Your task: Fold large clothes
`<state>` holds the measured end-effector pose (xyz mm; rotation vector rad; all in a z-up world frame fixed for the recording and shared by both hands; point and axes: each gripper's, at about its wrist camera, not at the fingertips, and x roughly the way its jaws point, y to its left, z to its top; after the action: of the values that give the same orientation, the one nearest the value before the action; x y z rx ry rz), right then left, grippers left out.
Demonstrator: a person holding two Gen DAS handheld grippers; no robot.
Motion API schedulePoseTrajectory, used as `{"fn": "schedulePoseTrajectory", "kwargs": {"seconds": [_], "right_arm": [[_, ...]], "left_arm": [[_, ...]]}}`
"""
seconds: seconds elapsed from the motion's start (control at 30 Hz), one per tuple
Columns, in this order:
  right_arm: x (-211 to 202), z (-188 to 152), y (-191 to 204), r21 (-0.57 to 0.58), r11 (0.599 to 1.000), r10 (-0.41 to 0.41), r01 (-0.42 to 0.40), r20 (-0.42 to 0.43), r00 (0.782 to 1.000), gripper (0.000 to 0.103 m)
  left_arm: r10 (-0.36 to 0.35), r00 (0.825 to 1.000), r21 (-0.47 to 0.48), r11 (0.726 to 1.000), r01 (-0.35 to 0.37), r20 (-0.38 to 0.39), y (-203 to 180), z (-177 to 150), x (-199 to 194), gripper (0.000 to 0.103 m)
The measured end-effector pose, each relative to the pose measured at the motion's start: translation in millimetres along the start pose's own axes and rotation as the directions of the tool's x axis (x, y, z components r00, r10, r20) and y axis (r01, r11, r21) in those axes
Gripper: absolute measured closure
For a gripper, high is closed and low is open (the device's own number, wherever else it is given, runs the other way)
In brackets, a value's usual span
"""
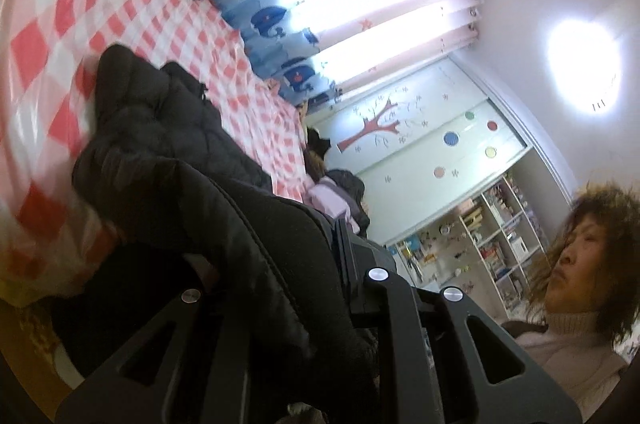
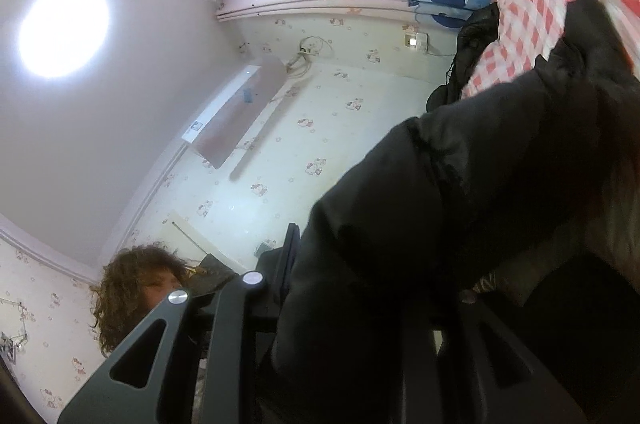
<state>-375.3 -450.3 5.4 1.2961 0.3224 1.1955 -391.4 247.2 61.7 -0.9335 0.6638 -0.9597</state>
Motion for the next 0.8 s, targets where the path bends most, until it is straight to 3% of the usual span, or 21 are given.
{"fn": "schedulePoseTrajectory", "kwargs": {"seconds": [0.27, 0.5, 0.63, 0.8], "right_arm": [[33.4, 66.0, -29.2, 0.007, 0.999, -0.035, 0.035, 0.033, 0.999, 0.078], [75.5, 141.9, -54.0, 0.042, 0.987, -0.156, 0.154, 0.064, 0.986, 0.078], [88.3, 176.2, -89.7, 0.102, 0.961, -0.266, 0.257, 0.087, 0.96, 0.078], [83.5, 205.4, -160.2, 0.246, 0.876, -0.451, 0.415, 0.113, 0.885, 0.077]], "left_arm": [[0.032, 0.992, -0.058, 0.998, -0.025, 0.121, 19.0, 86.8, 42.8, 0.092], [0.123, 0.97, -0.176, 0.981, -0.086, 0.21, 65.3, 180.2, 95.8, 0.092], [0.202, 0.955, -0.245, 0.958, -0.147, 0.216, 110.5, 214.1, 133.5, 0.092], [0.353, 0.917, -0.332, 0.901, -0.281, 0.183, 180.0, 233.3, 177.1, 0.091]]}}
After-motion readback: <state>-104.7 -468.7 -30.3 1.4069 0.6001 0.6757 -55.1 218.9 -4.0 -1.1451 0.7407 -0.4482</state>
